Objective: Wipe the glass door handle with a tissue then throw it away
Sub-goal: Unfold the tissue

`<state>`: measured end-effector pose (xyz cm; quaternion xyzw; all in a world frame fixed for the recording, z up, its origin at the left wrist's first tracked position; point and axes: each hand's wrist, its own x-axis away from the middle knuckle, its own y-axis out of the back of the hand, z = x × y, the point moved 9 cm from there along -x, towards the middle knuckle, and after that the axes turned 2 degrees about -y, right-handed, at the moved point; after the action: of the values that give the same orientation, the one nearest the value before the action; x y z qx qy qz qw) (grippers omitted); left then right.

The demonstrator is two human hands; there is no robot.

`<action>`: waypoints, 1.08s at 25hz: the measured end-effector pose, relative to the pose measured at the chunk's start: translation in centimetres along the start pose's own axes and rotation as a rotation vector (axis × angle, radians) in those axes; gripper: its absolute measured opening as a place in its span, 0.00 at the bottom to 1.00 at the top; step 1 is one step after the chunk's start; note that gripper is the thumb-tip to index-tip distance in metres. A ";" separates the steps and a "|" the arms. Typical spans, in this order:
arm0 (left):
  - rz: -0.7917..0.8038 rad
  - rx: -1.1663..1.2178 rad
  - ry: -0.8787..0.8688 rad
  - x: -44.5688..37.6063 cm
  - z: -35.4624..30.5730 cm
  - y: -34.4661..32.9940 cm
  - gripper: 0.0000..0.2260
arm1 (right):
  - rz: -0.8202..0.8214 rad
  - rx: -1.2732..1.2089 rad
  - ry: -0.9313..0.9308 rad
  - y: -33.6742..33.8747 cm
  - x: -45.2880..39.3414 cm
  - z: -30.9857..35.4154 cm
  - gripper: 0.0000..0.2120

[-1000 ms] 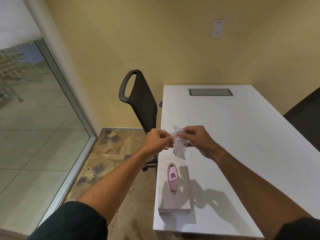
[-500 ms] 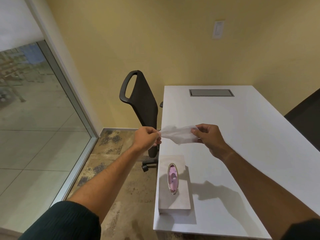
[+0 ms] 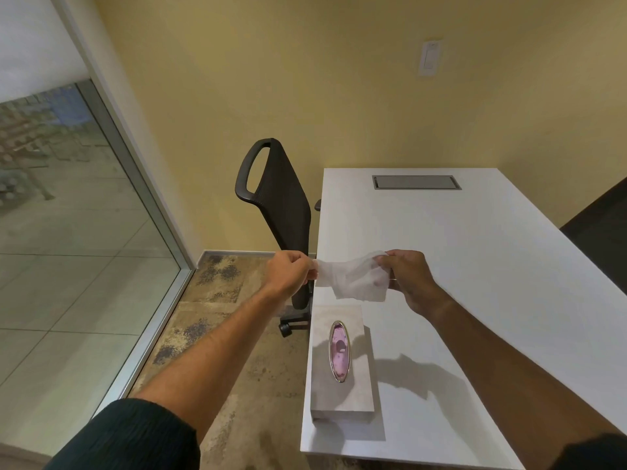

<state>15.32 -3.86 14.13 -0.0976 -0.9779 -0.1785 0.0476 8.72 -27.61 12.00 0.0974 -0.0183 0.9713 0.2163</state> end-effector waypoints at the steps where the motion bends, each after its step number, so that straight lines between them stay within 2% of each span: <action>1: 0.022 0.004 -0.011 0.1 -0.3 -0.6 0.09 | 0.017 0.008 -0.006 -0.8 0.1 0.0 0.07; 6: 0.120 0.042 -0.073 0.7 -1.6 -2.9 0.07 | 0.118 0.171 0.039 -4.6 0.7 0.1 0.11; 11: 0.119 0.052 -0.068 0.9 -1.7 -3.7 0.07 | 0.259 0.251 0.153 -6.9 1.7 0.4 0.09; 13: 0.104 0.050 -0.062 1.0 -1.7 -3.7 0.07 | 0.223 0.366 0.259 -7.0 2.0 0.9 0.11; 16: 0.091 0.024 -0.090 1.4 -1.9 -3.3 0.07 | 0.137 0.418 0.355 -6.9 2.0 1.4 0.07; 19: -0.015 -0.144 -0.186 1.9 -2.5 -1.8 0.07 | 0.061 0.469 0.442 -6.9 1.9 1.8 0.07; 22: -0.167 -0.315 -0.244 2.7 -2.6 0.7 0.09 | 0.001 0.619 0.648 -7.5 3.1 3.4 0.11; 27: -0.312 -0.505 -0.305 4.3 -2.1 5.1 0.15 | -0.012 0.958 1.208 -11.1 7.2 5.6 0.23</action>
<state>12.28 0.83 18.34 0.0188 -0.9017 -0.4038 -0.1532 8.05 -15.02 18.87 -0.3665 0.5260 0.7566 0.1283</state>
